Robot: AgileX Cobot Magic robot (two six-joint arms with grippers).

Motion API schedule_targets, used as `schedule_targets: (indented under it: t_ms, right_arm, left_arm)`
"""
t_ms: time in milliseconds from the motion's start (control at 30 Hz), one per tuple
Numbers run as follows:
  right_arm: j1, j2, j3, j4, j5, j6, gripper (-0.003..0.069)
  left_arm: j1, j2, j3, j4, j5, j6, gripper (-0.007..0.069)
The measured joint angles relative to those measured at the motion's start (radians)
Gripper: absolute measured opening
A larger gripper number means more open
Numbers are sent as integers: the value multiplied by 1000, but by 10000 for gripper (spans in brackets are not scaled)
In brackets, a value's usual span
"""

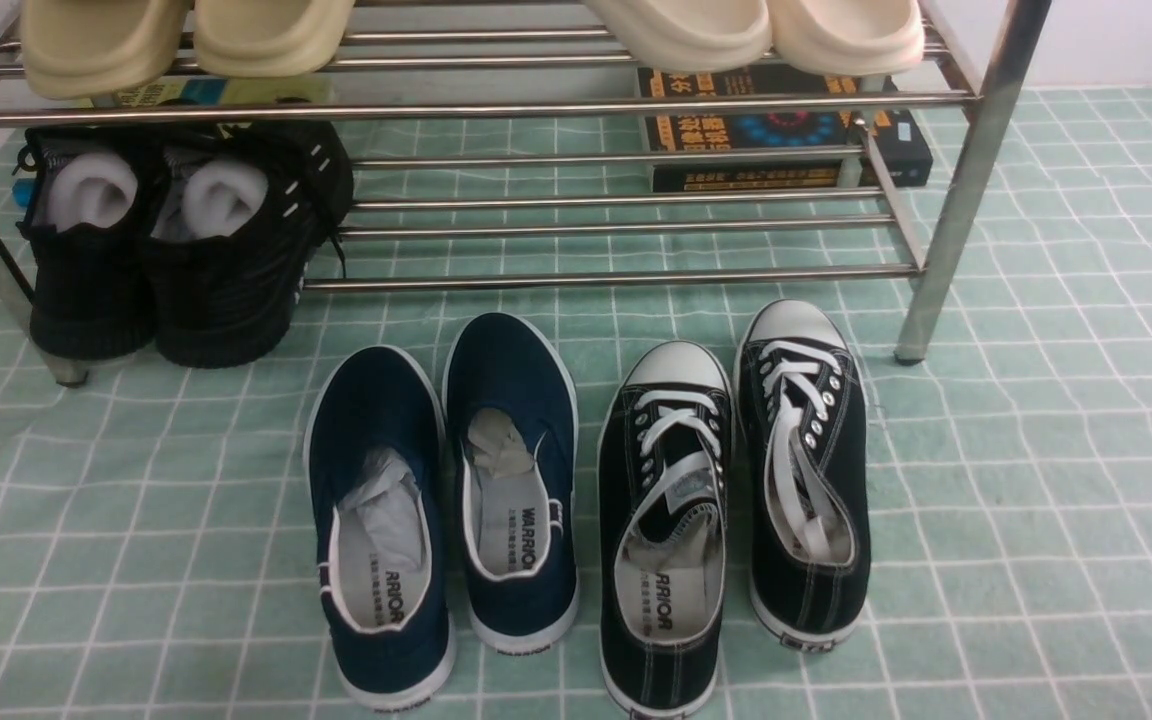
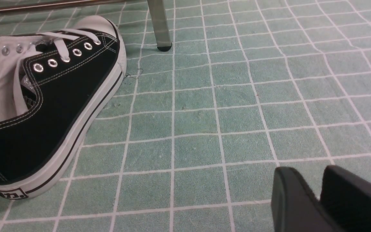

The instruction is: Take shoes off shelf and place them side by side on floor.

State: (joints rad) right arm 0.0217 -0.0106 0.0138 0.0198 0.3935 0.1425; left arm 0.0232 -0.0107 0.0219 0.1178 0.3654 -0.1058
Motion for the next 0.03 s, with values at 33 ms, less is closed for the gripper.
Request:
schedule_targets:
  t_ms: [33]
  right_arm:
    - [0, 0, 0, 0, 0, 0, 166]
  left_arm:
    - [0, 0, 0, 0, 0, 0, 87]
